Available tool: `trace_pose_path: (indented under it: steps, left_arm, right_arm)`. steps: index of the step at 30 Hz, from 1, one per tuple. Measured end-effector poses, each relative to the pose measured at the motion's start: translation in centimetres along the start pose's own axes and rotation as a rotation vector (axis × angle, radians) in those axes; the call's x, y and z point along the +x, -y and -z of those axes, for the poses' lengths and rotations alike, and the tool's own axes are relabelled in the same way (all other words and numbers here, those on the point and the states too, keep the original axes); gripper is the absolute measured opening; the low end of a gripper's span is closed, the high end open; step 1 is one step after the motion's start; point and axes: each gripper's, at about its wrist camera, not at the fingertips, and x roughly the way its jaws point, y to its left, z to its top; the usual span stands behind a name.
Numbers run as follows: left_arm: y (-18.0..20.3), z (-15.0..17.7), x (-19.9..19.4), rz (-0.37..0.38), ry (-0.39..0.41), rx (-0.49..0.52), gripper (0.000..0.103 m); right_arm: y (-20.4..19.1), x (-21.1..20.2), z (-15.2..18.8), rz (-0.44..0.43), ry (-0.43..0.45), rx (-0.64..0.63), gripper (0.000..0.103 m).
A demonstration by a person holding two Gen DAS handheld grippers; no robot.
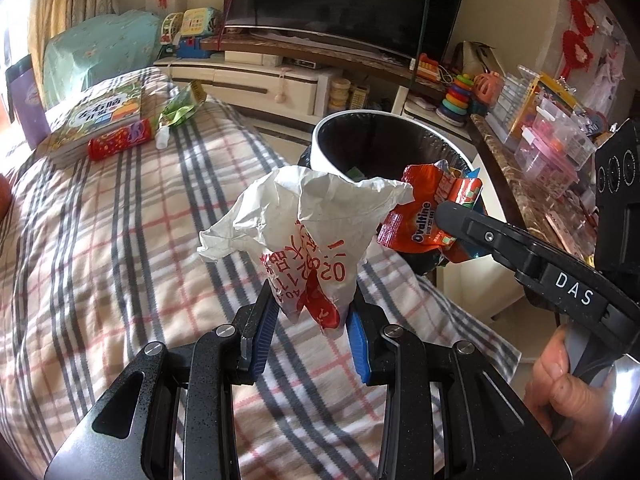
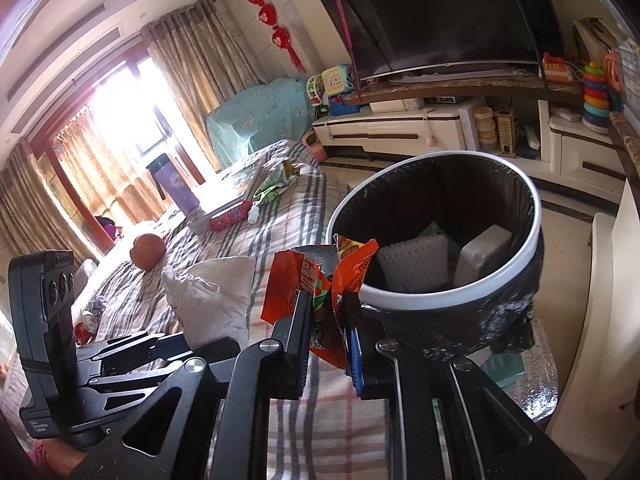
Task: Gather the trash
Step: 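Lift the white bag and red wrapper and carry both over the bin, then hold the bag and wrapper inside the bin rim and open both tools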
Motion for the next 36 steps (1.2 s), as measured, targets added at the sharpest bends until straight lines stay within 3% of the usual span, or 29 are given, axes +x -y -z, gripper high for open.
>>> trace_pose_path:
  steps: [20,36]
  left_arm:
    - [3.0,-3.5,1.4,0.045,0.012,0.061,0.031]
    - [4.4,-6.3,3.1,0.036,0.016,0.097,0.031]
  right_arm:
    - [3.5,-0.9,-2.7,0.094,0.034,0.017,0.017]
    - [4.7,-0.7,-5.2,0.147,0.040,-0.011,0.019]
